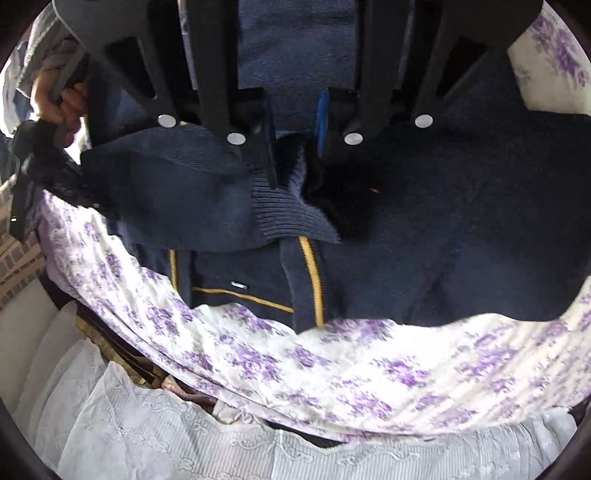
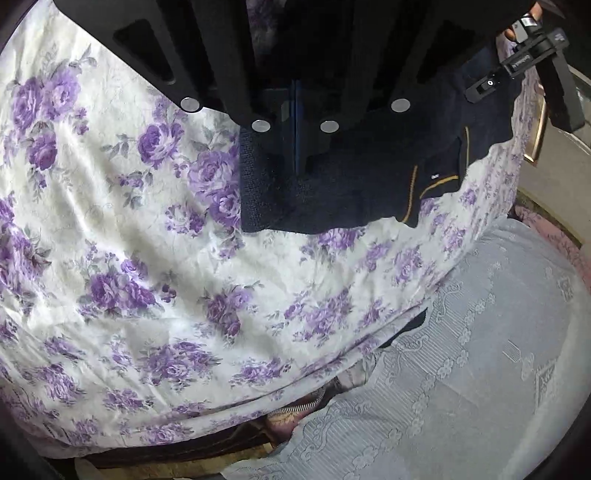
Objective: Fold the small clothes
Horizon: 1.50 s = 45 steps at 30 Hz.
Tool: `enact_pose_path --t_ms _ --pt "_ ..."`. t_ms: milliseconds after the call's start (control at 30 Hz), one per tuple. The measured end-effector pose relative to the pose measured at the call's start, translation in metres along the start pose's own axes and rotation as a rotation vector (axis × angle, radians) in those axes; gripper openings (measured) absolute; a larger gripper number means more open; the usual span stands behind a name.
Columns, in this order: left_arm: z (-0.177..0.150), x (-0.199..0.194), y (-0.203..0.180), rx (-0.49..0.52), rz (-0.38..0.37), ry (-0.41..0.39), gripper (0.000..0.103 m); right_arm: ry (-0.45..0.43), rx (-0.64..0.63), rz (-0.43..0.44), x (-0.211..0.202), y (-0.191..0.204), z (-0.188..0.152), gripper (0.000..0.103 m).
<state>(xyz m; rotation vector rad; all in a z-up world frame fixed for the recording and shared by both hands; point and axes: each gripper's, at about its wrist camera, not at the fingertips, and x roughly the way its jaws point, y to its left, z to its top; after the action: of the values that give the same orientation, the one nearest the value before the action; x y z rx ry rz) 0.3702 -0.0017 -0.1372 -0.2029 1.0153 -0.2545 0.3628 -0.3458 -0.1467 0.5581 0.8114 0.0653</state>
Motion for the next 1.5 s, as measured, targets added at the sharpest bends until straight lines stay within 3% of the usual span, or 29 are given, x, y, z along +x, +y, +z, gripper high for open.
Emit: enact_pose_path --t_ms 100,167,233,300,400,500,533,567,600,667,733,833,867,933,967,1033,1067,1200,1300,1500 --pt "0.0 -0.003 0.0 0.012 0.016 -0.014 0.021 -0.034 -0.073 0.027 -0.029 0.015 -0.004 0.002" --pt "-0.002 -0.003 -0.003 0.046 0.065 -0.024 0.024 0.007 -0.129 0.044 -0.041 0.025 -0.019 0.002" --pt "-0.003 -0.001 -0.008 0.085 0.103 -0.028 0.025 0.084 -0.16 0.004 -0.037 0.024 -0.043 0.002" --pt "-0.005 -0.001 -0.01 0.106 0.13 -0.034 0.026 0.05 -0.205 0.0 -0.036 0.021 -0.06 0.0" --pt "-0.005 -0.005 -0.007 0.085 0.117 -0.035 0.026 0.056 -0.199 -0.024 -0.045 0.028 -0.053 0.004" --pt "0.0 -0.012 -0.002 0.048 0.06 -0.057 0.026 -0.015 -0.233 -0.04 -0.052 0.042 -0.03 0.005" --pt "0.003 -0.014 -0.002 0.049 0.057 -0.07 0.028 -0.023 -0.223 -0.052 -0.048 0.043 -0.019 0.005" --pt "0.005 -0.013 -0.002 0.054 0.075 -0.076 0.039 -0.007 -0.201 -0.064 -0.037 0.04 -0.008 0.005" --pt "0.005 -0.008 -0.002 0.057 0.108 -0.067 0.056 0.017 -0.18 -0.098 -0.022 0.034 0.0 0.005" --pt "0.004 0.01 0.003 0.071 0.134 -0.025 0.065 0.093 -0.124 -0.114 0.012 0.013 0.003 0.0" --pt "0.004 0.005 0.003 0.068 0.13 -0.038 0.065 0.037 -0.1 -0.08 0.004 0.007 -0.002 0.0" --pt "0.004 -0.015 0.008 0.031 0.079 -0.059 0.068 -0.028 -0.113 -0.057 -0.031 0.019 -0.016 0.007" --pt "0.004 -0.021 0.011 0.021 0.073 -0.067 0.075 -0.041 -0.146 -0.04 -0.041 0.027 -0.023 0.01" --pt "0.003 -0.032 0.019 0.0 0.096 -0.09 0.083 0.016 -0.201 -0.046 -0.037 0.039 -0.04 0.051" --pt "0.001 -0.037 0.025 -0.015 0.111 -0.095 0.088 0.067 -0.246 -0.06 -0.026 0.044 -0.05 0.054" --pt "-0.006 -0.045 0.04 -0.054 0.112 -0.086 0.088 0.013 -0.358 -0.126 -0.026 0.055 -0.064 0.051" --pt "-0.013 -0.056 0.052 -0.086 0.079 -0.094 0.087 -0.009 -0.337 -0.141 -0.036 0.056 -0.064 0.05" --pt "-0.037 -0.113 0.094 -0.16 0.091 -0.199 0.09 -0.093 -0.233 0.036 -0.087 0.052 -0.07 0.057" --pt "-0.058 -0.149 0.144 -0.291 0.061 -0.27 0.093 -0.128 -0.182 0.067 -0.103 0.041 -0.087 0.058" --pt "-0.079 -0.159 0.244 -0.614 0.013 -0.281 0.094 -0.17 -0.048 0.102 -0.104 0.013 -0.099 0.058"
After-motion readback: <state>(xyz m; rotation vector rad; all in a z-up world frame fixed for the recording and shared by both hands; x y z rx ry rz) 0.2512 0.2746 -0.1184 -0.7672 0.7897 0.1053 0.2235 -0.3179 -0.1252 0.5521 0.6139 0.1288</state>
